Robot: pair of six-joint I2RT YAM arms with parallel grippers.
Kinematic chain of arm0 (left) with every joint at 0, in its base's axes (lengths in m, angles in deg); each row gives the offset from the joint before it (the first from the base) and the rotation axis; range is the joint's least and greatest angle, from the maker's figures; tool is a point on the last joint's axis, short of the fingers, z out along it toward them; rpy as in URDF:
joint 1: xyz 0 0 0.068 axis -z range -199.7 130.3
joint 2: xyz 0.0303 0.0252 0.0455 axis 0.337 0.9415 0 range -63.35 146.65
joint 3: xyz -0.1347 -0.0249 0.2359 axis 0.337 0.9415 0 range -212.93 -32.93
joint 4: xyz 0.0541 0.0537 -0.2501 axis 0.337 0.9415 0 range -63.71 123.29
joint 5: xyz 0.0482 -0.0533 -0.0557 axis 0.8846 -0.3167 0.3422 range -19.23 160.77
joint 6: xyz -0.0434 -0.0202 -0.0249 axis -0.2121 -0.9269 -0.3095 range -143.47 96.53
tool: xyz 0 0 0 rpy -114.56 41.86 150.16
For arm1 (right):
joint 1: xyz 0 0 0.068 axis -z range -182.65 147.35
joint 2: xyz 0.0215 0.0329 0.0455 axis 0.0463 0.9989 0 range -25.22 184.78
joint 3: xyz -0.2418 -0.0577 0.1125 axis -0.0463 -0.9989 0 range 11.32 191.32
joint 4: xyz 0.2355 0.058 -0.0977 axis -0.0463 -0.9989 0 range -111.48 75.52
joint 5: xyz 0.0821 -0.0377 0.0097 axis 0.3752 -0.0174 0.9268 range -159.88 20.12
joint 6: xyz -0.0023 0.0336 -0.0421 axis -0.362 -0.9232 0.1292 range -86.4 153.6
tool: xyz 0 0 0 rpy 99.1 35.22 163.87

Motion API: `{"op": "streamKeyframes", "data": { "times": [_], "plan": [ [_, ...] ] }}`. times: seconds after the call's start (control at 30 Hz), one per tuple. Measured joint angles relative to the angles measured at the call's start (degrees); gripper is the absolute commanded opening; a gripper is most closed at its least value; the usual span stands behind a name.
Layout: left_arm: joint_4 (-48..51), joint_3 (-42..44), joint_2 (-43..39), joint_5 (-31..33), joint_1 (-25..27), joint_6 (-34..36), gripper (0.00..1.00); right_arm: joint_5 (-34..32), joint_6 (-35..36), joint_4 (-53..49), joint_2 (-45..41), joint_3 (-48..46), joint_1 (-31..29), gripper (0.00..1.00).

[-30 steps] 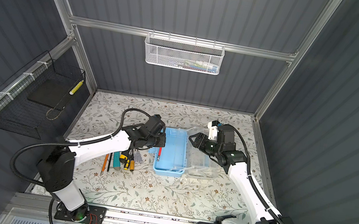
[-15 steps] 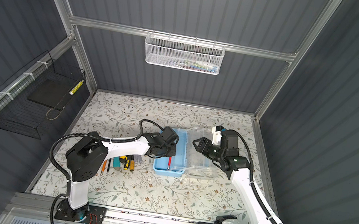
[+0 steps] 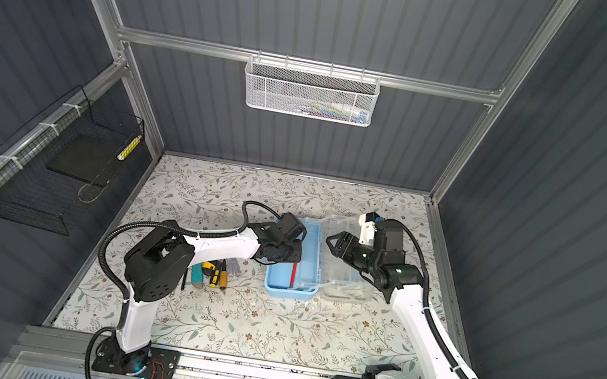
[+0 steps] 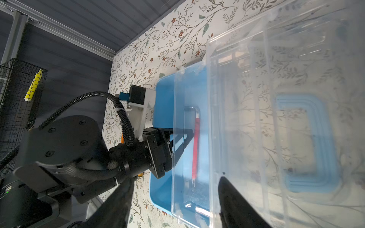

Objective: Pack the tool kit
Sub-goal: 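Carry the red hex key into the blue box and release it, then withdraw the left gripper from the box back over the tools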

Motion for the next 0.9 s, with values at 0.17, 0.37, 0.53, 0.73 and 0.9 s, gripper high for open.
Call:
{"op": "streamKeyframes", "data": {
  "times": [0.17, 0.37, 0.53, 0.73, 0.9],
  "plan": [
    [0.04, -0.04, -0.81, 0.09, -0.98, 1.55, 0.51, 0.72, 0.50, -0.50, 0.15, 1.22, 0.00, 0.67],
    [2.49, -0.02, -7.48, 0.92, -3.28, 5.88, 0.55, 1.42, 1.01, -1.09, 0.15, 3.67, -0.09, 0.66],
    [6.19, 0.50, -15.85, 4.48, -4.81, 10.71, 0.55, 0.90, 0.96, -1.75, -1.40, 3.87, -1.97, 0.64],
    [9.40, 10.62, -27.78, 6.32, -9.44, 12.90, 0.50, -1.53, 1.20, -2.78, -2.89, 4.74, -7.85, 0.63],
    [14.38, 21.27, -35.54, 8.87, -14.91, 12.87, 0.50, -2.71, 1.11, -2.99, -0.37, 4.83, -11.56, 0.63]
  ]
}}
